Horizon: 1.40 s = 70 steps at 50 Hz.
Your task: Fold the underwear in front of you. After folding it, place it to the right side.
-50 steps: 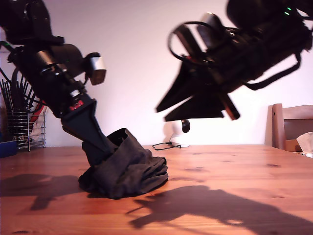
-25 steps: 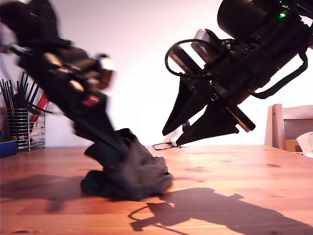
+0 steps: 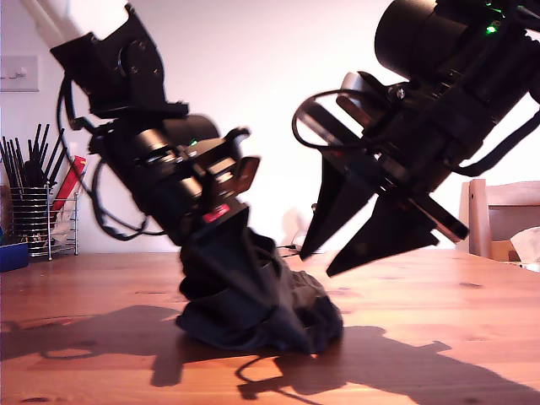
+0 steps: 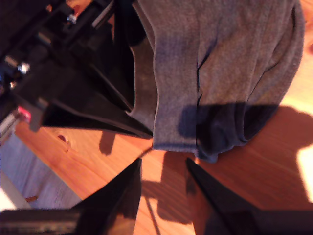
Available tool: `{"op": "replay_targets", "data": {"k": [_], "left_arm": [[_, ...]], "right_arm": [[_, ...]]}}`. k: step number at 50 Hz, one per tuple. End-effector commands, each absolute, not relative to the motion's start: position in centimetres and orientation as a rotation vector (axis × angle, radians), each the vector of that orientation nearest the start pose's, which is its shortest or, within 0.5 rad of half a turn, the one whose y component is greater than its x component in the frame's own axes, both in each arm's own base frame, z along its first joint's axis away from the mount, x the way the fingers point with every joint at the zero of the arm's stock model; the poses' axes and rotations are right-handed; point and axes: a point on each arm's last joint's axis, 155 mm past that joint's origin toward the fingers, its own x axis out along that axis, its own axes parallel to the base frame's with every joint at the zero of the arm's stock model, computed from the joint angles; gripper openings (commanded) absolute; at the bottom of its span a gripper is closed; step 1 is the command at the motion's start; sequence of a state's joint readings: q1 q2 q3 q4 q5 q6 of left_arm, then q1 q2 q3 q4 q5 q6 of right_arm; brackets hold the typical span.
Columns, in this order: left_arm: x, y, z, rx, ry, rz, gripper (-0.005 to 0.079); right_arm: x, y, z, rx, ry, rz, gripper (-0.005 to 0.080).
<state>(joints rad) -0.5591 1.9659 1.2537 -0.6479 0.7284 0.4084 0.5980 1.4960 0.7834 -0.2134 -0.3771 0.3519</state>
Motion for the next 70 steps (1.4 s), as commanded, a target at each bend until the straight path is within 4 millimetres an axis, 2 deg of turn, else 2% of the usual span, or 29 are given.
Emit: {"op": "replay_targets", "data": {"k": [1, 11, 19, 42, 59, 70], "left_arm": [[26.4, -30.7, 3.1, 0.158, 1.215, -1.337, -0.0023], [27.4, -29.9, 4.2, 0.136, 1.236, -1.309, -0.0023], [27.9, -29.2, 4.3, 0.121, 1.244, -1.290, -0.0023], [29.1, -27.1, 3.6, 0.125, 1.277, -1.211, -0.0023], [29.6, -26.0, 3.7, 0.091, 1.289, -1.195, -0.0023], [29.1, -26.1, 4.1, 0.060, 1.298, -1.216, -0.0023]], "right_arm": [[26.5, 27.0, 5.3, 0.192, 1.123, 0.723, 0.0249], [26.7, 28.7, 4.6, 0.227, 1.118, 0.734, 0.0249], [27.0, 29.5, 4.0, 0.254, 1.118, 0.726, 0.0250], [29.4, 29.2, 4.0, 0.240, 1.027, 0.640, 0.0265], [29.0, 29.9, 2.9, 0.248, 1.049, 0.636, 0.0277], [28.8, 31.3, 3.6, 0.255, 1.032, 0.667, 0.0281]]}}
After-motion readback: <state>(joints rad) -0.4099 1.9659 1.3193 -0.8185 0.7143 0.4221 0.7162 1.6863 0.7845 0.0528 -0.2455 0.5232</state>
